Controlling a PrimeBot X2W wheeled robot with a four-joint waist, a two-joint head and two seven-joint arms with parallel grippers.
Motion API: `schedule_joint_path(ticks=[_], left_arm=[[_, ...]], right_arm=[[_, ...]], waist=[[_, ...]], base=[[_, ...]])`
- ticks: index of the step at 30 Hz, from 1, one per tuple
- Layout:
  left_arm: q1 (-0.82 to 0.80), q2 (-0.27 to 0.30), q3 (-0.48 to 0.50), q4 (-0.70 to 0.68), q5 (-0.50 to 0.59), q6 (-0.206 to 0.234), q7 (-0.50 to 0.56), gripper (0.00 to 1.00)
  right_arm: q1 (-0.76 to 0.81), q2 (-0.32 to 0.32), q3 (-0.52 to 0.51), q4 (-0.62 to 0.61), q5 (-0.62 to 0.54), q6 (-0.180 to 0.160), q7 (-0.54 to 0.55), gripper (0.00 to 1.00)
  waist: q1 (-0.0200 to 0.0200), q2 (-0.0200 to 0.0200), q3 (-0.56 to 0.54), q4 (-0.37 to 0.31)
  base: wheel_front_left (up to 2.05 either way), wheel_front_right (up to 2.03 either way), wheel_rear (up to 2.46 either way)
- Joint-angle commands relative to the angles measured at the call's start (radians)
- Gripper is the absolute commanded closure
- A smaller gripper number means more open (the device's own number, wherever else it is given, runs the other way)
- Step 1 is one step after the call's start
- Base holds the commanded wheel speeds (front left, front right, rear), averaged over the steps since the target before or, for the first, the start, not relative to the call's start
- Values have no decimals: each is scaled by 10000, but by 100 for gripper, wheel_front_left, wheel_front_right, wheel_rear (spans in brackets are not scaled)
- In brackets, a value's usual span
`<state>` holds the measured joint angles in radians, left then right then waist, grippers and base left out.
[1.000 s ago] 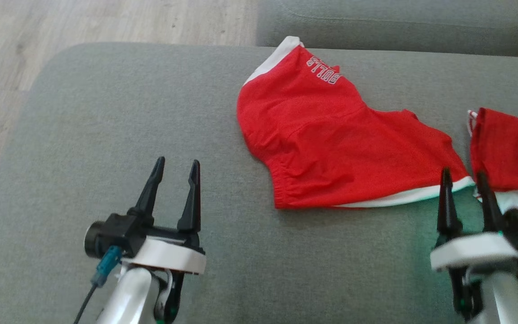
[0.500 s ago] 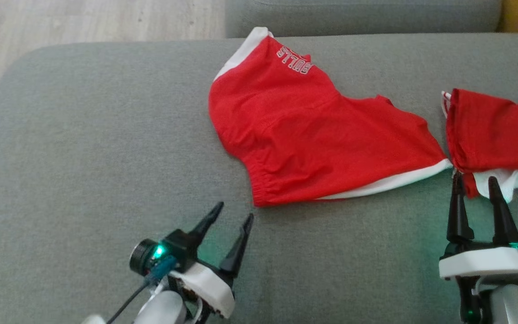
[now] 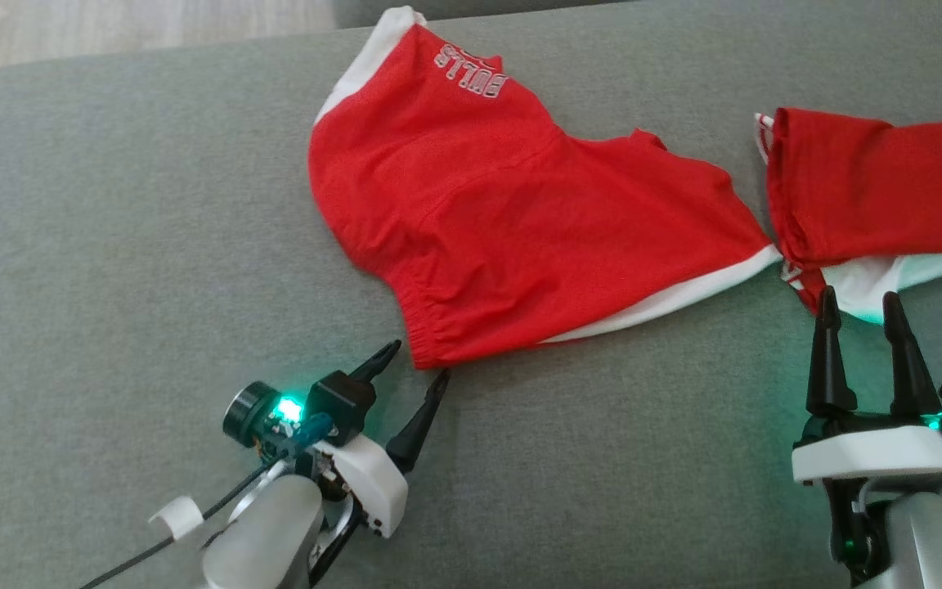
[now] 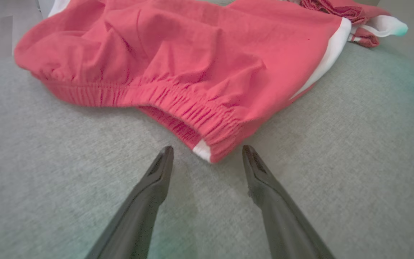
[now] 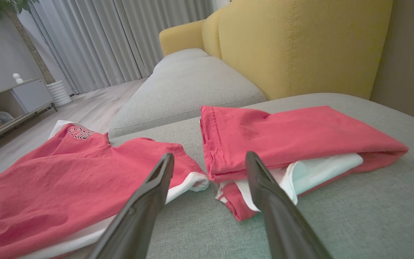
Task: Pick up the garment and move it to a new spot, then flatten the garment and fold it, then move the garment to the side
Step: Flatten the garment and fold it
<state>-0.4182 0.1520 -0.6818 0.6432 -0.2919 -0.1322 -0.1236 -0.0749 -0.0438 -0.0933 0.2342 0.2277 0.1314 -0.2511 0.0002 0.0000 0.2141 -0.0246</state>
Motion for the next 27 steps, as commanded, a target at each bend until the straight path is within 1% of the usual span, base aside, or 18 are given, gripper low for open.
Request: schedule_joint_path(ticks=[1,5,10,15,23,24,25,27], left_arm=[[-470,66,161,-66,-55,22,-344,0],[-673,-39,242,130,-326,20,-827,0],[-837,-92,339,195,-520,19,-1080,0],[-980,-59,268,282,-637,17,-1193,0],[-1200,34,-189,582,-1020,17,-1142,0],[-1230,44,-274,590,-1083,17,-1146,17],[-1258,59,-365,599,-1140,16,-1146,100],[-1300,101,-540,617,-1258,16,-1151,100]], right_arm=[[-321,-64,240,-317,49,-7,-106,0],[-339,-64,241,-306,79,-7,-106,0],[-355,-64,242,-284,105,-7,-106,0],[-408,-64,295,-249,126,-7,-106,0],[-500,-64,354,-166,165,-7,-106,0],[-505,-64,349,-158,166,-7,-106,0],[-505,-64,337,-145,165,-7,-106,0],[-496,-64,302,-112,159,-7,-106,0]], waist=[[-2,0,77,-139],[-2,0,86,-208],[-2,0,78,-230],[-2,0,98,-259],[-2,0,193,-346],[-2,0,196,-352],[-2,0,193,-351],[-2,0,160,-328]], base=[[0,0,0],[0,0,0],[0,0,0],[0,0,0],[0,0,0],[0,0,0],[0,0,0],[0,0,0]])
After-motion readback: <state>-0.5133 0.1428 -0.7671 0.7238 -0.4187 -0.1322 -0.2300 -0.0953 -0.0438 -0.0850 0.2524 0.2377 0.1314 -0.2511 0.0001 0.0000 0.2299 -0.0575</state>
